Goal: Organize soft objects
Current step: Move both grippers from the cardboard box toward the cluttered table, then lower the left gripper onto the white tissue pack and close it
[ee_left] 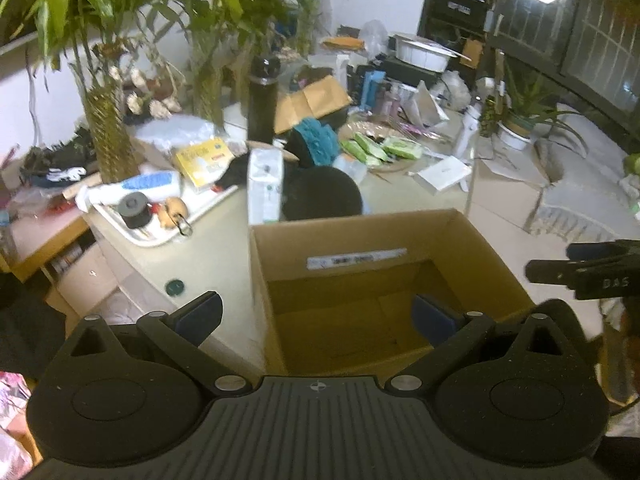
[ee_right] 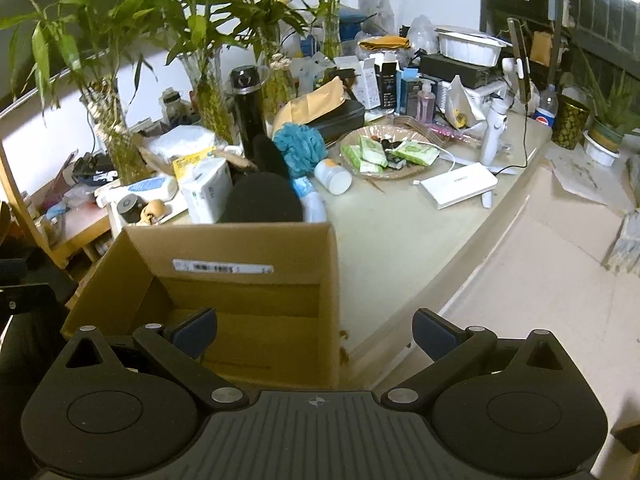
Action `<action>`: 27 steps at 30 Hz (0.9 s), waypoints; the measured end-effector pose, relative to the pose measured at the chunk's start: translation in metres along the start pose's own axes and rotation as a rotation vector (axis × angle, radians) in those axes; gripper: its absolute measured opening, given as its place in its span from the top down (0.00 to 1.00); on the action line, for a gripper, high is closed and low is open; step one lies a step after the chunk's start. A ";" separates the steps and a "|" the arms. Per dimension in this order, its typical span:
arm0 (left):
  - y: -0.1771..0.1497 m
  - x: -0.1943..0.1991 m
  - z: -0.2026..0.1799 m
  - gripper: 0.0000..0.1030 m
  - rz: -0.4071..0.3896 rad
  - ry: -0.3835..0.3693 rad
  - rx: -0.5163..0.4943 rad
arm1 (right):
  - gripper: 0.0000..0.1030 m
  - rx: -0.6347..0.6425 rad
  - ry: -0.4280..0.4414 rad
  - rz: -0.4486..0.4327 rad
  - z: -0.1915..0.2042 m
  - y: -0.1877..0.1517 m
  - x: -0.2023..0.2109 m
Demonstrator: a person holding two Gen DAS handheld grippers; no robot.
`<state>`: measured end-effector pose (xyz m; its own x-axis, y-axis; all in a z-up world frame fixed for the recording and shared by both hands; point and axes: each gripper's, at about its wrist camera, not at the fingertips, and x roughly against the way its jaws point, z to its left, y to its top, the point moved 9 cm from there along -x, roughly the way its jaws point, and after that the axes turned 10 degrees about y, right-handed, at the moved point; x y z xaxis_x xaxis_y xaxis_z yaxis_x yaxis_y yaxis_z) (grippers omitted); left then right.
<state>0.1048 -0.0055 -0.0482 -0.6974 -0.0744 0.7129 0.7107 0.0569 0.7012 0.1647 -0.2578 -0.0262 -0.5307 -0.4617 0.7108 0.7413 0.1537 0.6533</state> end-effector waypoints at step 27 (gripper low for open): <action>0.048 -0.028 0.014 0.00 -0.122 0.039 -0.071 | 0.00 0.072 0.120 -0.017 -0.007 0.024 -0.026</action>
<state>0.1571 0.0138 -0.0349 -0.7756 -0.1154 0.6206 0.6269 -0.0255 0.7787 0.1994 -0.2483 -0.0305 -0.4870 -0.5650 0.6660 0.6989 0.2051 0.6851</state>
